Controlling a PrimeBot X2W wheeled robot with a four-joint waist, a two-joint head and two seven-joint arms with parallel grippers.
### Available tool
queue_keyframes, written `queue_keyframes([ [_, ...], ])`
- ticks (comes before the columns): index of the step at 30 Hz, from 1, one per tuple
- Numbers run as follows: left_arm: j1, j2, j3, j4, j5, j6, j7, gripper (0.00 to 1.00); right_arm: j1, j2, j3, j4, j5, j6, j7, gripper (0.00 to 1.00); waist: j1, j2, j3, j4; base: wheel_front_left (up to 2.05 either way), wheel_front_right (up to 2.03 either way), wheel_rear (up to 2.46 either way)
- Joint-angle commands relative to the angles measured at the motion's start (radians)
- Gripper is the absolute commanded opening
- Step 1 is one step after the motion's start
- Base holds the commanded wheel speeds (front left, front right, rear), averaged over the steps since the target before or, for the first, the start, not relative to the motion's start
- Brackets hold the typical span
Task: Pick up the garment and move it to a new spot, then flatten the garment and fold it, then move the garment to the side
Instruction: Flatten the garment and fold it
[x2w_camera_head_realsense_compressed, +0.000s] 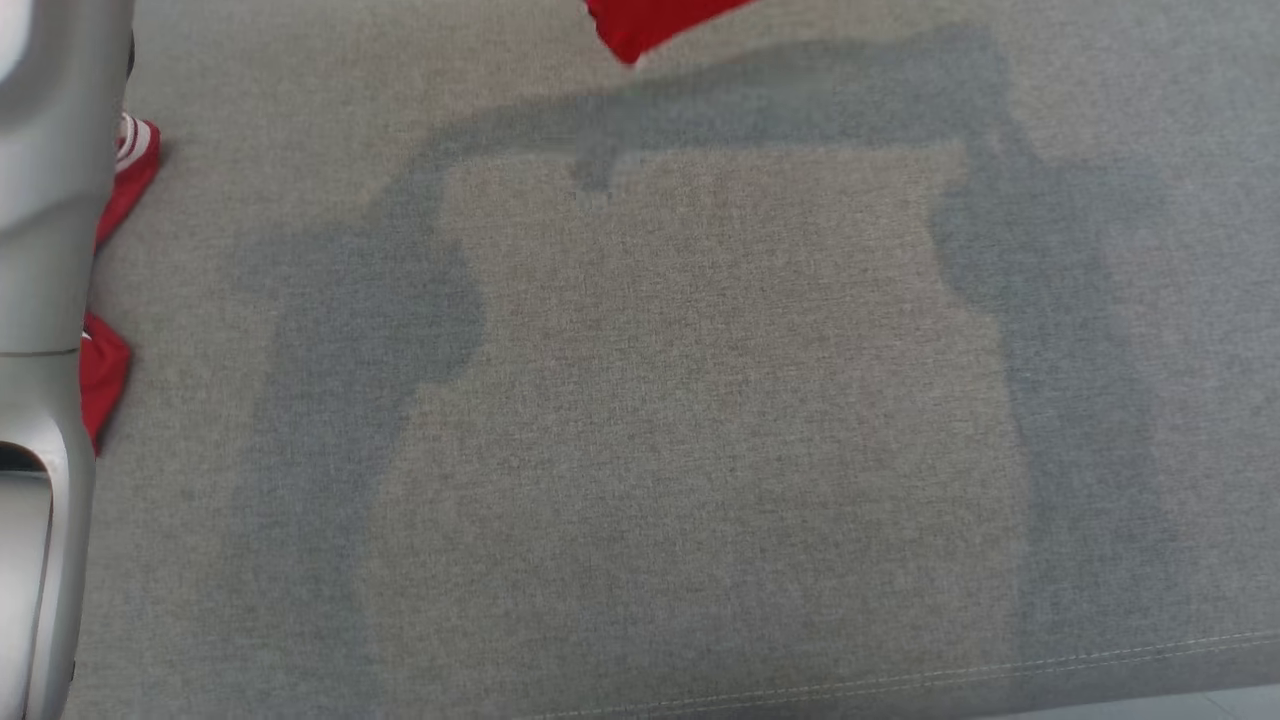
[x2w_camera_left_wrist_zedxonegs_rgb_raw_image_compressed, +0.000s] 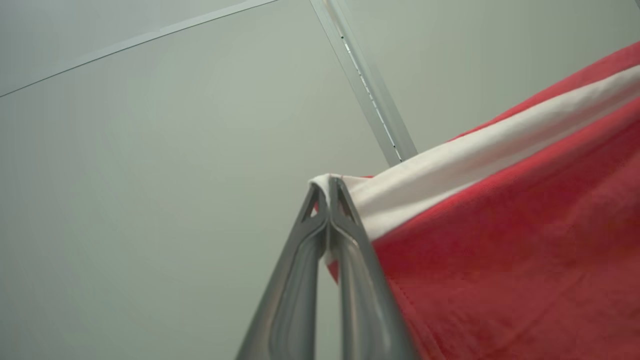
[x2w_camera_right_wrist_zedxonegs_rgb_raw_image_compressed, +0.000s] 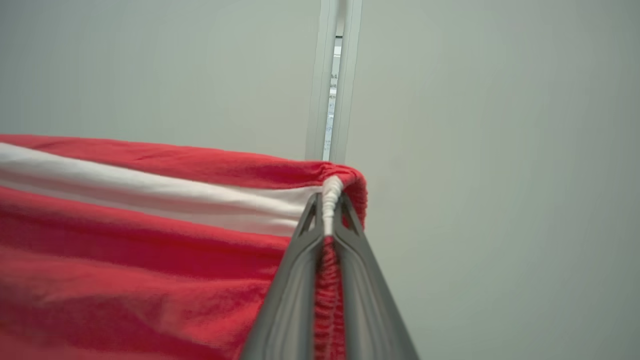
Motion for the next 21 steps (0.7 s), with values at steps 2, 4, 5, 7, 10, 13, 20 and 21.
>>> queue_keyframes([
  [2,-0.009,-0.004,0.012,-0.047,0.024,0.019,-0.002,0.0,-0.004,-0.002,-0.033,-0.037,-0.044,-0.001,-0.002,0.0,-0.0001,0.0,0.128,0.042,0.0,0.0,0.0],
  [4,0.008,-0.009,0.015,-0.095,0.041,0.01,-0.002,0.0,0.022,-0.006,-0.047,-0.054,-0.062,-0.001,-0.002,0.0,-0.0001,0.0,0.16,0.048,0.0,0.0,0.0],
  [5,0.028,-0.01,0.015,-0.11,0.046,0.005,-0.002,0.0,0.037,-0.011,-0.053,-0.059,-0.065,-0.001,-0.002,0.0,-0.0001,0.0,0.176,0.05,0.0,0.0,0.0],
  [7,0.065,-0.009,0.029,-0.145,0.05,0.001,-0.002,0.0,0.071,-0.017,-0.047,-0.066,-0.062,-0.001,-0.002,0.0,-0.0001,0.0,0.208,0.051,0.0,0.0,0.0],
  [10,0.14,-0.022,0.055,-0.17,0.035,-0.006,-0.002,0.0,0.14,-0.033,-0.008,-0.078,-0.019,-0.001,-0.002,0.0,-0.0001,0.0,0.249,0.046,0.0,0.0,0.0],
  [13,0.245,-0.05,0.097,-0.212,0.019,-0.011,-0.002,0.0,0.235,-0.051,0.045,-0.119,0.049,-0.002,-0.002,0.0,-0.0001,0.0,0.268,0.035,0.0,0.0,0.0],
  [20,0.626,-0.116,0.172,-0.228,-0.005,-0.055,-0.002,0.0,0.598,-0.104,0.175,-0.247,0.259,-0.001,-0.002,0.0,-0.0001,0.0,0.171,0.0,0.0,0.0,0.0],
  [21,0.673,-0.121,0.174,-0.232,-0.001,-0.059,-0.002,0.0,0.64,-0.107,0.184,-0.262,0.286,-0.001,-0.002,0.0,-0.0001,0.0,0.15,-0.004,0.0,0.0,0.0],
])
